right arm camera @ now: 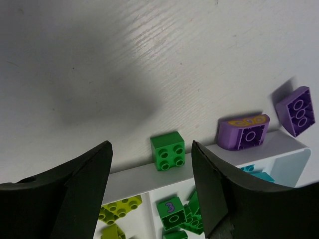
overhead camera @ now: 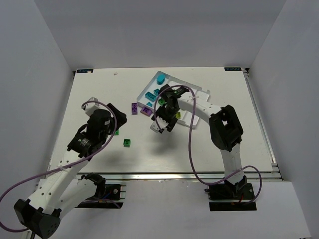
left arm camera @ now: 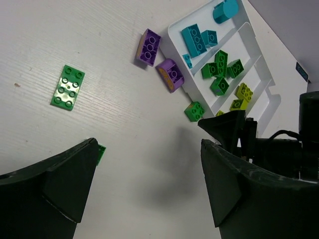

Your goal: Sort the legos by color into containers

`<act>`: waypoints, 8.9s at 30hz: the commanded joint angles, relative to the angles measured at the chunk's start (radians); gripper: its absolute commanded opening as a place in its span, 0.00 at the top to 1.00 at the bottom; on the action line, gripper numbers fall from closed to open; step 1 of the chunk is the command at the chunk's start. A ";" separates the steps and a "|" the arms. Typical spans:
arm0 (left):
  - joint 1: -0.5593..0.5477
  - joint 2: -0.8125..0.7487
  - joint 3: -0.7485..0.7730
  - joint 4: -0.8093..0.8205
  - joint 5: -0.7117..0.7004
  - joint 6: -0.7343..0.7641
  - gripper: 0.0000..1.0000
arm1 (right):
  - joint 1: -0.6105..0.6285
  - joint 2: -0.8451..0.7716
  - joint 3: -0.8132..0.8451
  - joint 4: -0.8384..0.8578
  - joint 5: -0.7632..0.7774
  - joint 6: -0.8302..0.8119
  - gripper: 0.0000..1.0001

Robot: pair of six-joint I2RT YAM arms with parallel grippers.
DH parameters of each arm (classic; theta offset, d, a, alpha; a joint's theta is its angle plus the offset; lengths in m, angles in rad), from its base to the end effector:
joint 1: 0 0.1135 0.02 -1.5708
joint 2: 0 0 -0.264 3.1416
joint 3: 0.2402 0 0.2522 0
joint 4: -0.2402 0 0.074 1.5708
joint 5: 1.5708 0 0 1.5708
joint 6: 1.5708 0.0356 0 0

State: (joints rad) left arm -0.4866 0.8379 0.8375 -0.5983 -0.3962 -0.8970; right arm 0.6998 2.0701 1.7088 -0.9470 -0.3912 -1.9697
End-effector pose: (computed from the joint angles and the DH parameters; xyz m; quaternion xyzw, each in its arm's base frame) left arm 0.1625 -0.0704 0.3094 -0.2666 0.8300 -0.1582 0.4637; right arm 0.3160 0.2838 0.2116 -0.9515 0.2027 0.0790 0.2176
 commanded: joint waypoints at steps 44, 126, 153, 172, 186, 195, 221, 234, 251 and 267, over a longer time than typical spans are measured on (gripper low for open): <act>0.003 -0.109 -0.124 -0.054 -0.053 -0.190 0.09 | 0.026 0.062 0.192 -0.053 -0.188 0.282 0.91; 0.005 0.667 -0.006 -0.008 0.135 0.260 0.34 | -0.422 -0.360 -0.267 0.668 -0.680 1.580 0.50; 0.003 1.085 0.660 0.230 0.537 0.276 0.99 | -0.637 -0.498 -0.468 0.975 -0.546 1.873 0.37; -0.020 1.245 0.950 0.141 0.510 0.270 0.27 | -0.632 -0.528 -0.509 0.849 -0.558 1.698 0.11; 0.057 0.660 0.397 0.175 0.258 0.302 0.41 | -0.563 -0.407 -0.328 0.493 -0.625 1.439 0.28; 0.195 0.470 0.111 0.000 0.172 0.328 0.34 | -0.482 -0.415 -0.308 0.453 -0.523 1.416 0.47; 0.315 0.912 0.230 0.014 0.192 0.530 0.34 | -0.468 -0.426 -0.316 0.452 -0.466 1.416 0.32; 0.310 0.790 0.089 0.133 0.448 0.451 0.94 | -0.470 -0.455 -0.310 0.448 -0.423 1.408 0.31; -0.009 1.052 0.573 0.381 0.669 0.311 0.96 | -0.528 -0.496 -0.340 0.570 -0.397 1.562 0.94; -0.029 1.446 1.195 0.089 0.496 0.386 0.27 | -0.537 -0.548 -0.422 0.596 -0.416 1.505 0.37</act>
State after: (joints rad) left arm -0.5110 2.3180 1.9717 -0.4541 0.1379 -0.5297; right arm 0.1650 1.5593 1.2934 -0.3660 -0.7841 -0.4160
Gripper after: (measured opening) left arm 0.711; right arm 0.607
